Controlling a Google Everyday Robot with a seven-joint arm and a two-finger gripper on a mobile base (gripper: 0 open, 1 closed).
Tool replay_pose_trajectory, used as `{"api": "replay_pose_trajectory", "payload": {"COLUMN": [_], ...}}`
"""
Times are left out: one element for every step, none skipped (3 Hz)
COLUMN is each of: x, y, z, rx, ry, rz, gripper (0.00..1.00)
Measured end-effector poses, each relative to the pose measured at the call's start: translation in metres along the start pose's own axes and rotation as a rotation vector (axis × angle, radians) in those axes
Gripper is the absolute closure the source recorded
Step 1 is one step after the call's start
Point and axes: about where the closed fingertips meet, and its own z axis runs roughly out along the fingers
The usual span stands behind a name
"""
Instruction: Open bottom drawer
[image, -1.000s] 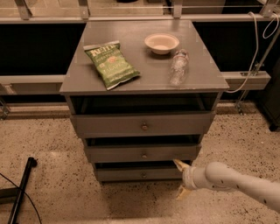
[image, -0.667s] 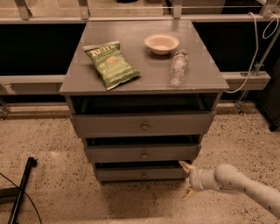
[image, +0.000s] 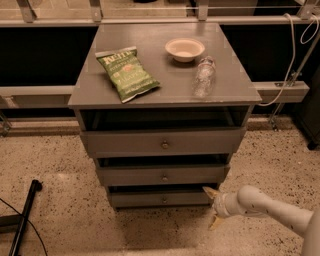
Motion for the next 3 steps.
{"api": "replay_pose_trajectory", "payload": {"x": [0.012,0.022,0.027], "y": [0.006,0.014,0.014], "z": [0.032,0.058,0.071], "rx": [-0.031,-0.047,-0.044], "ry": [0.024,0.011,0.017], "rz": [-0.019,-0.032,-0.054], "gripper": [0.0,0.0,0.0]}}
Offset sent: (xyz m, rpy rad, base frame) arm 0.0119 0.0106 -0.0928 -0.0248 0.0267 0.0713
